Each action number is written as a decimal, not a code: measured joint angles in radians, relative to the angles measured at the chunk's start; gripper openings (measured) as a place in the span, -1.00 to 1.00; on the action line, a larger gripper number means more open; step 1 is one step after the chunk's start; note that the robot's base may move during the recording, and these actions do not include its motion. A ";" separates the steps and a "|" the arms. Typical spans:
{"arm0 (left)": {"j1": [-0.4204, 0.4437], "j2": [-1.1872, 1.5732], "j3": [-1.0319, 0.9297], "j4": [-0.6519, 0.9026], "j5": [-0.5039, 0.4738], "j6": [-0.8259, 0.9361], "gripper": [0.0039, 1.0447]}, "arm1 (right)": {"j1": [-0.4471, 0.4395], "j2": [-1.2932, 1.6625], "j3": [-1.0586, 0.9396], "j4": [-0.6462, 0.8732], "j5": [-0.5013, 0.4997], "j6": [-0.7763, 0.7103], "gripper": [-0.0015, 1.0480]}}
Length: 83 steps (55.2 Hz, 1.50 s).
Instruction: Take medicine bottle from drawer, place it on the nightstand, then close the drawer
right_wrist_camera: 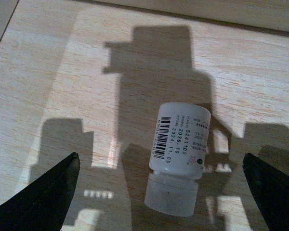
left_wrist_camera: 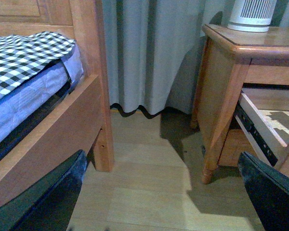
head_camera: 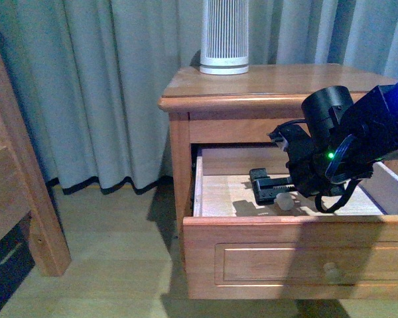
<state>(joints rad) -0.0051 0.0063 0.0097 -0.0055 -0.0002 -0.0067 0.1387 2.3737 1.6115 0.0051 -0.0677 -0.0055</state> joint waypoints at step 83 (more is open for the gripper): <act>0.000 0.000 0.000 0.000 0.000 0.000 0.87 | -0.059 -0.356 0.160 0.024 0.047 -0.098 -0.47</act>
<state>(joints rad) -0.0051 0.0063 0.0097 -0.0055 0.0002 -0.0067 0.0795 2.0178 1.7714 0.0292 -0.0212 -0.1032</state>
